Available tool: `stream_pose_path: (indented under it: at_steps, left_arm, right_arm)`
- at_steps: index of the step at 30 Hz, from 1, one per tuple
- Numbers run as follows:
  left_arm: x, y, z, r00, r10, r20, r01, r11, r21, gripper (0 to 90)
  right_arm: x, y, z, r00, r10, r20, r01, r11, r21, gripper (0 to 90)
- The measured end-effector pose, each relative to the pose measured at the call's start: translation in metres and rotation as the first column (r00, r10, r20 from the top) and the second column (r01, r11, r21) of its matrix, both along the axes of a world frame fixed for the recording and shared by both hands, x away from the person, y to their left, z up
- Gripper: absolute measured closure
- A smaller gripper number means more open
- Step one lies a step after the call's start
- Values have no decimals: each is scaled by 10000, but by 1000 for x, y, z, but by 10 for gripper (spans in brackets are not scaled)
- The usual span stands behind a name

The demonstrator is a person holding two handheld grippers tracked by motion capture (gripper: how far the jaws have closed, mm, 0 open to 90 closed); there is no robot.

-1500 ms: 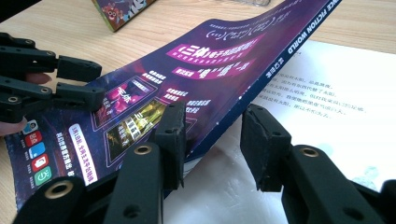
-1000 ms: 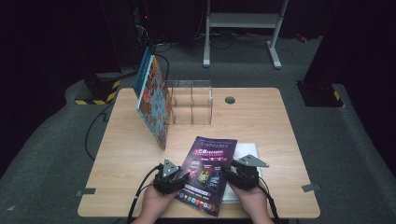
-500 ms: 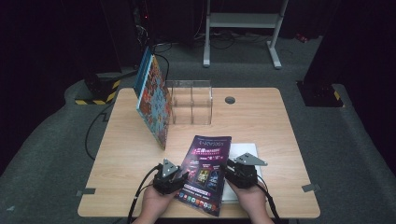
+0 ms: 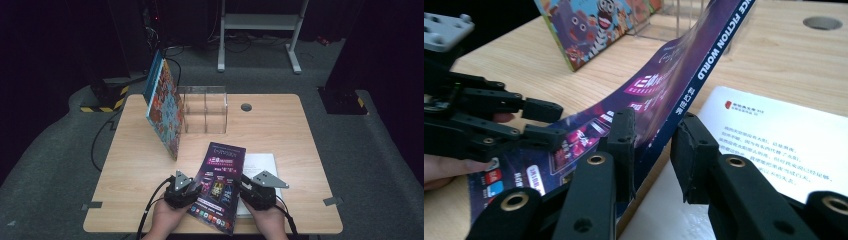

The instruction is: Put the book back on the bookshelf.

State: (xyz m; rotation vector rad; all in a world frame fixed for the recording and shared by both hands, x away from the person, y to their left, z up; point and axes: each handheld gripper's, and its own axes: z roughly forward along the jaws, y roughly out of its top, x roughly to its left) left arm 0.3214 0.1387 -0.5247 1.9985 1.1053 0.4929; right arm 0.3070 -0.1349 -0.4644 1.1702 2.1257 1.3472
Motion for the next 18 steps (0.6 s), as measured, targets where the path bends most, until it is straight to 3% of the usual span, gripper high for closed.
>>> stream_pose_path:
  at_steps: [18]
  left_arm:
    - [0,1,0,10000,10,-58,-11,9999,-155,516]
  right_arm:
    - [-8,3,6,9988,375,301,-389,9980,498,751]
